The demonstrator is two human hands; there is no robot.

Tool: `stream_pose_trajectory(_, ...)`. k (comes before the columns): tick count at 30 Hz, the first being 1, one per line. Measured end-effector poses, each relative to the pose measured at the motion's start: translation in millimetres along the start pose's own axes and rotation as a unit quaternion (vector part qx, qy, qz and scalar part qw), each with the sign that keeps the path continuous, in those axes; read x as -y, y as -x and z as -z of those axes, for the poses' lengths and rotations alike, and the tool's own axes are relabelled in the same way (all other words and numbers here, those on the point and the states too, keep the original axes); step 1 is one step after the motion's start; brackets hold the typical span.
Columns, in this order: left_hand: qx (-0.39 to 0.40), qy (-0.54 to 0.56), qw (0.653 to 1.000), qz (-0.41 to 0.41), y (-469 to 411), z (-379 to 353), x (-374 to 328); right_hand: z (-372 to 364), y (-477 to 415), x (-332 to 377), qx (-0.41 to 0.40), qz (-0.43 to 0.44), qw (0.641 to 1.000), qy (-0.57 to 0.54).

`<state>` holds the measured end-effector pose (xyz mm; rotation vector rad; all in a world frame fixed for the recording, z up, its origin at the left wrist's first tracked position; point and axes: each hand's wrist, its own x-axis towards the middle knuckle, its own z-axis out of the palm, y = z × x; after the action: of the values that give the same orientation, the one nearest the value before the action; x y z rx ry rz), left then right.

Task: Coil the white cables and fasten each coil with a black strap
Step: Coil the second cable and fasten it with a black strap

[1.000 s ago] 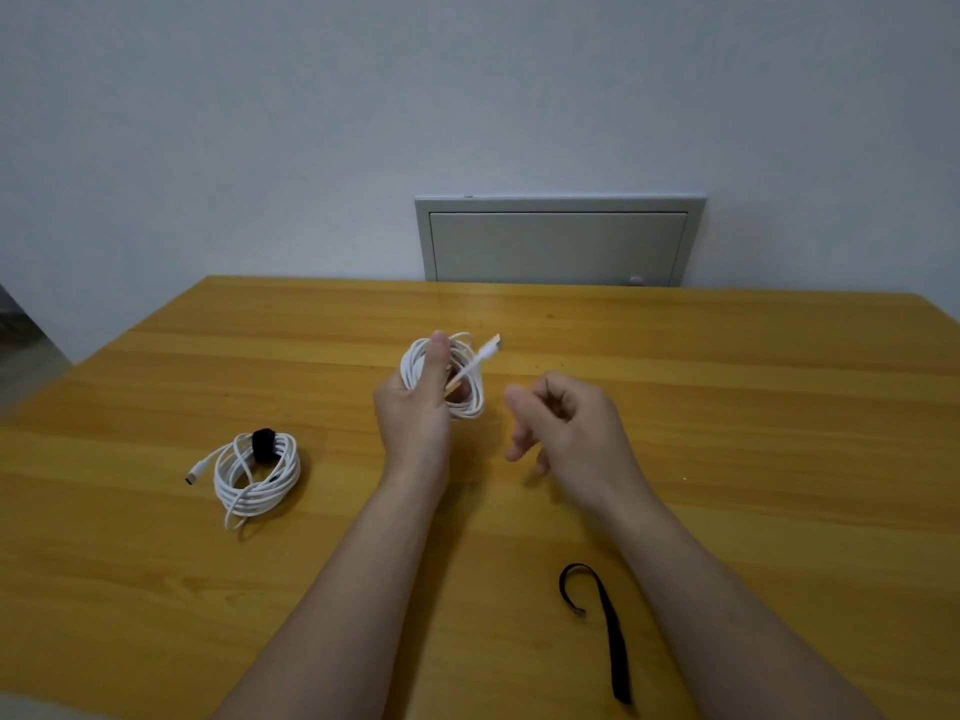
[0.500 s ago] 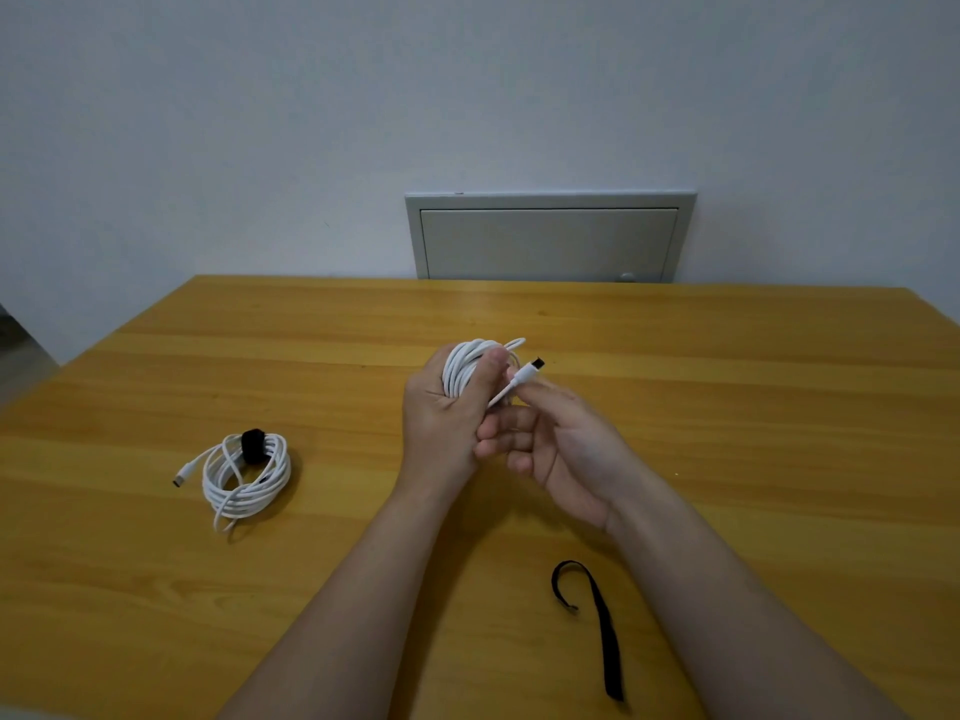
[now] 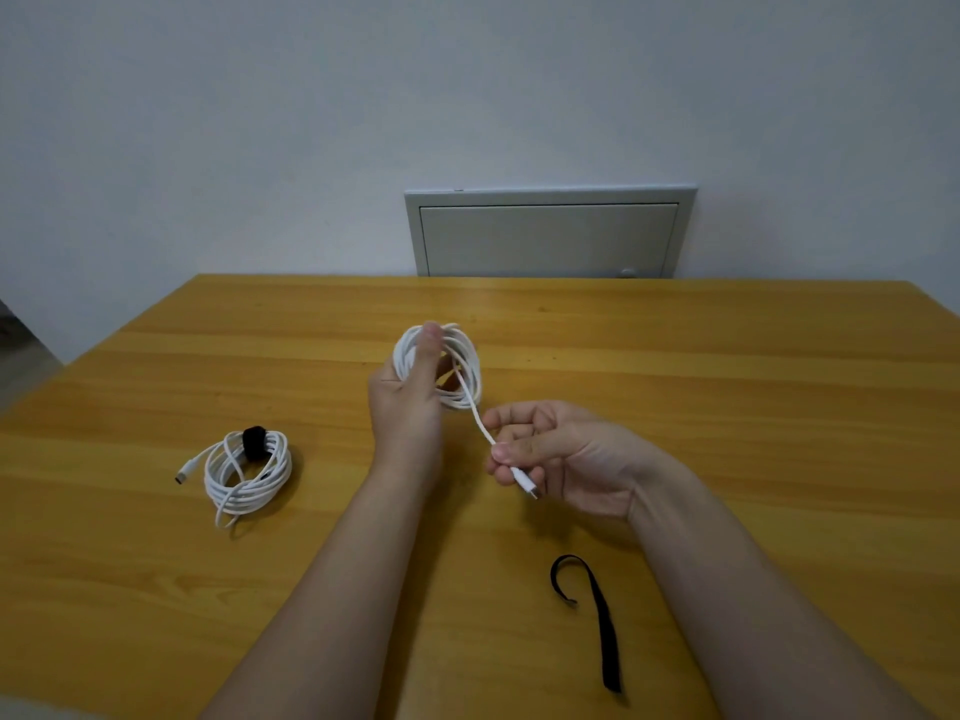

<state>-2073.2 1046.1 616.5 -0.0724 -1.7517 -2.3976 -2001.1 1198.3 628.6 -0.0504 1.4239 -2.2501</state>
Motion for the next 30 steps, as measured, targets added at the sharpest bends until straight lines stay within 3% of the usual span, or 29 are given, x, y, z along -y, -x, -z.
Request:
stream_pose_trajectory(2,-0.034,0.056,0.997,0.026,-4,3,-3,8,2,5,0.001,-0.011,0.999,0.038)
stream_pose_trajectory(6,-0.065,0.076,0.995,0.027,-3,0,-3,17,8,11,0.038,-0.018,0.993,0.114)
stream_pose_trajectory(8,-0.067,0.091,0.993,0.037,-2,-1,-3,18,10,12,0.018,-0.011,0.984,0.176)
stream_pose_trajectory(11,-0.057,0.131,0.987,0.079,-3,2,-6,19,6,7,-0.110,0.030,0.954,0.276)
stream_pose_trajectory(14,-0.012,0.175,0.978,0.112,-2,-1,-8,18,-3,-2,-0.279,0.112,0.908,0.291)
stream_pose_trajectory(18,0.064,0.276,0.945,0.163,5,-9,-10,19,-12,-9,-0.362,0.177,0.850,0.338)
stream_pose_trajectory(21,0.094,0.308,0.928,0.190,9,-12,-11,16,-14,-9,-0.371,0.219,0.863,0.264)
stream_pose_trajectory(27,0.091,0.194,0.963,0.163,9,-15,-6,0,-20,-13,-0.277,0.233,0.932,0.002)
stream_pose_trajectory(30,0.091,0.191,0.965,0.156,10,-15,-6,-2,-20,-13,-0.217,0.219,0.949,-0.067)
